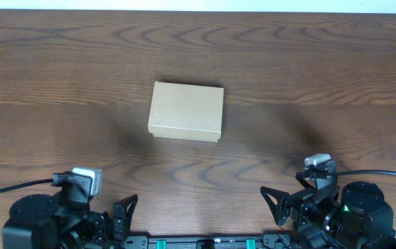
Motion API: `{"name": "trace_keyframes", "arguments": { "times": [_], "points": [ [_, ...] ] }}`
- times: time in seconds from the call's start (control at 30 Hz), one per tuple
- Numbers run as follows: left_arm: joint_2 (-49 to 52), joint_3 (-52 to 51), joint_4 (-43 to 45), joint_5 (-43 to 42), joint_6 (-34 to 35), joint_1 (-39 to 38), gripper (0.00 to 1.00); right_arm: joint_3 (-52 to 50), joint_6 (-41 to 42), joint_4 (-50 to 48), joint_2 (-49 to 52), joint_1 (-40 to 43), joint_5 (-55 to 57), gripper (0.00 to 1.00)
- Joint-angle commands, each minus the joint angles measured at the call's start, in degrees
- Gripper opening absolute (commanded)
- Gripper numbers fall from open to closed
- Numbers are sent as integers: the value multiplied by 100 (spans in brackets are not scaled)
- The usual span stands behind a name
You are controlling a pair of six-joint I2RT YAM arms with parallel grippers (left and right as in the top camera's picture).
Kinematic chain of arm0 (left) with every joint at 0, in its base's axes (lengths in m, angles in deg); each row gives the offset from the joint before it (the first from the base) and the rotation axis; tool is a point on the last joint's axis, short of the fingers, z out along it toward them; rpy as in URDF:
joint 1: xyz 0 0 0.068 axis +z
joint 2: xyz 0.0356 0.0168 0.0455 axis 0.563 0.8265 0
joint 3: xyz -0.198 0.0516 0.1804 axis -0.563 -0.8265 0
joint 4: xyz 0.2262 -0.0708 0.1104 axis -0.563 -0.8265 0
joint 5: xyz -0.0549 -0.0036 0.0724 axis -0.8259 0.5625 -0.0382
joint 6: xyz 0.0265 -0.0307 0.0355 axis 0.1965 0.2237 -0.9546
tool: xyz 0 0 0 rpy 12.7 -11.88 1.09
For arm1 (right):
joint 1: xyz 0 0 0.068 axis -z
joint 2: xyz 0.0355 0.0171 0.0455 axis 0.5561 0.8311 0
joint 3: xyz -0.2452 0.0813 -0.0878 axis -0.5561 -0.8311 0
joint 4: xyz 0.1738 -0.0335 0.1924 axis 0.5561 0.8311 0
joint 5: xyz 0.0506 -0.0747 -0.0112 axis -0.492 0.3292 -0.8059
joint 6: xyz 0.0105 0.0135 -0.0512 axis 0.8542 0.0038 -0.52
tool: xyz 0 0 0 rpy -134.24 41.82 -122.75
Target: Pack container
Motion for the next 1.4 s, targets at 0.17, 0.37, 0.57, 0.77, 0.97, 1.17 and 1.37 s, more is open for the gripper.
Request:
{"name": "trace_keyframes", "arguments": {
  "times": [0.17,0.37,0.57,0.77,0.97,1.17,1.37],
  "points": [
    [-1488,-1587,2205,887,-616,577,95,-33,68,22,0,-26,-42,99],
    [-2243,-3261,3681,809,-426,813,95,-33,66,22,0,-26,-42,99],
    [-2490,-4625,5084,315,-247,807,95,-33,66,22,0,-26,-42,99],
    [-2796,-5364,5294,219,-254,758,95,-33,68,22,0,-26,-42,99],
    [-2787,-5821,5322,227,-249,734,95,-33,68,22,0,-26,-42,99],
    [-2787,-5816,5331,256,-271,662,95,-33,68,22,0,-26,-42,99],
    [-2785,-5816,5331,256,-271,662,95,-33,66,22,0,-26,-42,99]
  ]
}}
